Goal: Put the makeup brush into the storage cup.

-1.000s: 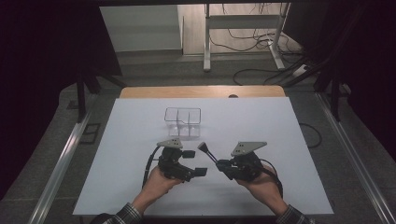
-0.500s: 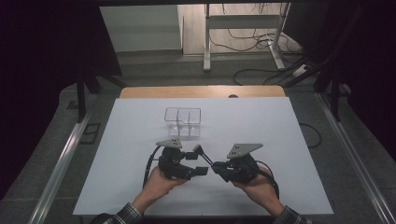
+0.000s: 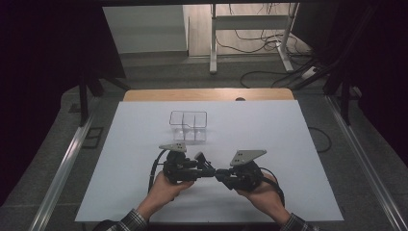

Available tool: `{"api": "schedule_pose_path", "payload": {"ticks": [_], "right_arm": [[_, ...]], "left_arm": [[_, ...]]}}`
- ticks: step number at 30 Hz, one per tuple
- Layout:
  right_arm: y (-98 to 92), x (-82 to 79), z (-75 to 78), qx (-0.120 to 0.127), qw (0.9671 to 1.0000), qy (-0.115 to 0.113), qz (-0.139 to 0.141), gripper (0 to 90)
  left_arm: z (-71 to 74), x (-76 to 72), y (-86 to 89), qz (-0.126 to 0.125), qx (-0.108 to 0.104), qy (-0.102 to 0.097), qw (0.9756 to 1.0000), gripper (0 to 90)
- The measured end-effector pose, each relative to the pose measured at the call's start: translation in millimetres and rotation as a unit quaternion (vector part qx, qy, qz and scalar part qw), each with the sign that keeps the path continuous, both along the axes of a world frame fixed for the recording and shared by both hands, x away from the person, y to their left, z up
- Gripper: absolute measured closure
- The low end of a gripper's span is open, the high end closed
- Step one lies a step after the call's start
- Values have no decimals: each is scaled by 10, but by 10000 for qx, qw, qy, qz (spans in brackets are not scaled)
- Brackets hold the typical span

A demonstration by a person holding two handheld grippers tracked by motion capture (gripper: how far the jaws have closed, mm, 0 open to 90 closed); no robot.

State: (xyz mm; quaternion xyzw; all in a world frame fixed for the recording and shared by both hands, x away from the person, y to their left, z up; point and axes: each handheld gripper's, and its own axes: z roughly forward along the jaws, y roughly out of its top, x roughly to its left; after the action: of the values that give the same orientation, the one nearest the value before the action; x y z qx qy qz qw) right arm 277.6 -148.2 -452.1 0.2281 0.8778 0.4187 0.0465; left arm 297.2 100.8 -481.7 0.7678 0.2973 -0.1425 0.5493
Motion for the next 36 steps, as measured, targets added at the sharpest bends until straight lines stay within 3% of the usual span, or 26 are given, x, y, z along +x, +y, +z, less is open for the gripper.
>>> {"api": "schedule_pose_path", "payload": {"ticks": [12, 19, 28, 36], "right_arm": [[36, -19, -8, 15, 9999, -58, 148, 795], [40, -10, -27, -1, 9998, -94, 168, 743], [37, 2, -74, -155, 9998, -52, 129, 598], [-15, 31, -110, -290, 9995, 66, 90, 509]], "left_arm": [[-55, 51, 77, -150, -363, 296, 9988, 768], [6, 7, 59, -81, -107, 16, 9999, 772], [32, -6, 77, 32, 140, -169, 9998, 772], [53, -11, 114, 107, 228, -249, 9994, 771]]}}
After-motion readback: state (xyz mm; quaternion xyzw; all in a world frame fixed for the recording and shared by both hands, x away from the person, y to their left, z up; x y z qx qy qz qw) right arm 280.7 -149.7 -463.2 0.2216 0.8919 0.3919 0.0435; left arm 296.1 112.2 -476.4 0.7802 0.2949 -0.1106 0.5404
